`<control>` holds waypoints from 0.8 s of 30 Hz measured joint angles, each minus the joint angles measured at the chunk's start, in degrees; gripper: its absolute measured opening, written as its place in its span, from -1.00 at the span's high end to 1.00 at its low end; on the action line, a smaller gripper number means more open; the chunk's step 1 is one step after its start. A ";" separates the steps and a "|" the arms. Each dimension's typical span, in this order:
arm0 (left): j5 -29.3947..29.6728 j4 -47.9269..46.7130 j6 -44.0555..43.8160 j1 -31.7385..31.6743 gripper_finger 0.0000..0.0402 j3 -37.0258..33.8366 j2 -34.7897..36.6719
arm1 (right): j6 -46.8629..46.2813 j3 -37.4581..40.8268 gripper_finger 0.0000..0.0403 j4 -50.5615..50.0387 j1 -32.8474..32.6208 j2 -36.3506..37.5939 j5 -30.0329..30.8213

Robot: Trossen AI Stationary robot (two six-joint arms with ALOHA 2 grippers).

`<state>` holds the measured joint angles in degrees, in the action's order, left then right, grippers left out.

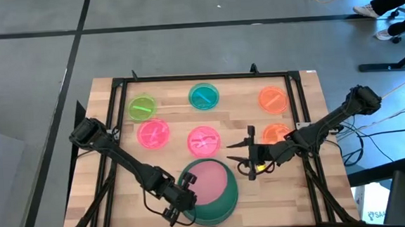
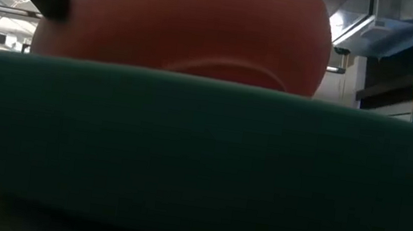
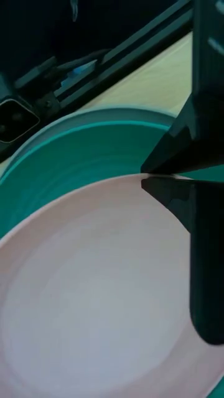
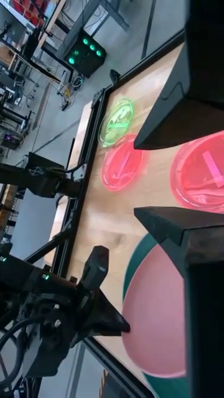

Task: Stack plastic plates
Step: Stack the pink plate on the green plate, then stack the bottom orange transparent plate on the pink plate

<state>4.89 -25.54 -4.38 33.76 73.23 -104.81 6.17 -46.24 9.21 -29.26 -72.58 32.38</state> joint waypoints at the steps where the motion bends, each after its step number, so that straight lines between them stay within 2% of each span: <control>1: 0.06 -0.02 0.02 0.00 0.94 0.00 0.00 | -0.02 0.00 0.25 -0.02 0.00 0.00 0.00; 5: 0.08 0.03 -0.02 0.00 0.87 0.00 0.00 | -0.07 0.00 0.25 0.04 0.00 0.00 0.00; 14: -0.02 0.71 -1.34 0.00 0.53 0.04 0.14 | -0.07 0.04 0.25 -0.30 0.02 0.00 -0.02; 19: 0.04 -1.44 -3.70 0.00 0.49 1.16 3.26 | -0.07 0.04 0.25 -0.35 0.02 -0.01 -0.02; 24: 7.80 -1.69 -2.75 0.26 0.49 -0.96 9.35 | -0.66 0.07 0.25 -0.68 0.02 -0.02 -0.04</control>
<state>12.69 -27.23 -7.13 34.02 72.28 -95.47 5.52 -46.17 8.53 -29.23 -72.60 32.34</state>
